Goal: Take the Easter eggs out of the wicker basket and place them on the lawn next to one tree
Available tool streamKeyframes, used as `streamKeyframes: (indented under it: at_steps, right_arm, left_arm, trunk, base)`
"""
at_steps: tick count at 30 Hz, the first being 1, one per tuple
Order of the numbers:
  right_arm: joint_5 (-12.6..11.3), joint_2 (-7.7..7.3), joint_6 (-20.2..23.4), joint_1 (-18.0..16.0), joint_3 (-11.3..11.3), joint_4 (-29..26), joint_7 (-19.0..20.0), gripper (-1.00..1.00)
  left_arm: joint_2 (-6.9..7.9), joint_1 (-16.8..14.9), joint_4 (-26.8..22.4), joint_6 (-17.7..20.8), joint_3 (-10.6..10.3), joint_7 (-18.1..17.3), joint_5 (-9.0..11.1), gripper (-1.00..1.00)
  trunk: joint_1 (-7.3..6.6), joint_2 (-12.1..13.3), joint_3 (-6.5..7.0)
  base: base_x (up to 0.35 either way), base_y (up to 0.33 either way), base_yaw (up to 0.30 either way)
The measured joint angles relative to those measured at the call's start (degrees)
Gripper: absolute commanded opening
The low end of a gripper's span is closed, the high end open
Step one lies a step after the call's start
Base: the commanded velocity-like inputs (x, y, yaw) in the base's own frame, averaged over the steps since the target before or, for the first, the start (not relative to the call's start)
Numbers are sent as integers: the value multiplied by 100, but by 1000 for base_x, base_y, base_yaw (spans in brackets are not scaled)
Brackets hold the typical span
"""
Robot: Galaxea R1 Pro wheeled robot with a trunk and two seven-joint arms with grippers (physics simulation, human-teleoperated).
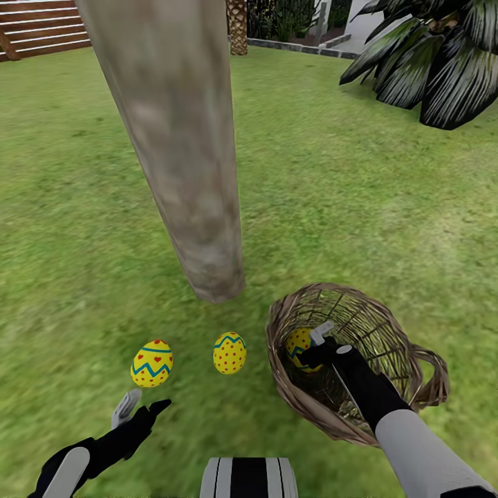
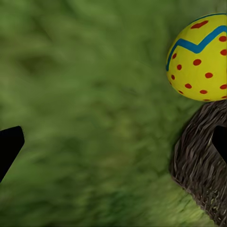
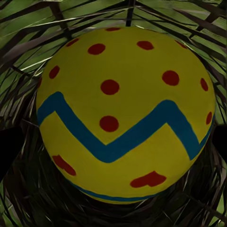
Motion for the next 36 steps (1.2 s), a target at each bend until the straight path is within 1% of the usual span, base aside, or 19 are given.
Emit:
streamKeyframes:
  at_steps: [3,9,23,30,31,33,35,36]
  right_arm:
    - [0,-1,-2,0,0,-6,0,100]
    - [1,-2,-8,0,-14,-14,0,100]
    - [0,3,-11,-6,-60,-157,-17,100]
    - [36,-2,-20,-10,-69,-185,-32,100]
    - [-3,-2,-14,-9,-67,-219,-78,100]
    - [-7,2,-25,-3,-69,-255,-209,100]
    - [-8,4,-30,-1,-70,-268,-254,100]
    - [-8,5,-45,0,-70,-271,-268,100]
  left_arm:
    - [0,1,0,0,0,0,0,100]
    - [-4,2,0,3,-3,0,-1,100]
    - [-8,2,0,-4,-8,-6,1,100]
    - [-8,2,0,3,-8,0,-1,100]
    - [-8,2,0,3,-9,-2,0,100]
    - [-8,2,0,3,-9,-4,1,100]
    - [-8,2,0,3,-9,-5,1,100]
    - [-8,2,0,3,-9,-6,0,100]
  trunk:
    - [0,0,0]
    - [16,-8,-132]
    - [15,-8,-133]
    - [33,-17,-287]
    - [33,-18,-288]
    - [33,-18,-288]
    - [33,-18,-288]
    - [36,-19,-310]
  base:
    - [0,0,0]
    - [0,0,0]
    - [0,0,0]
    - [0,0,0]
    - [0,0,0]
    - [0,0,0]
    - [0,0,0]
    - [0,0,0]
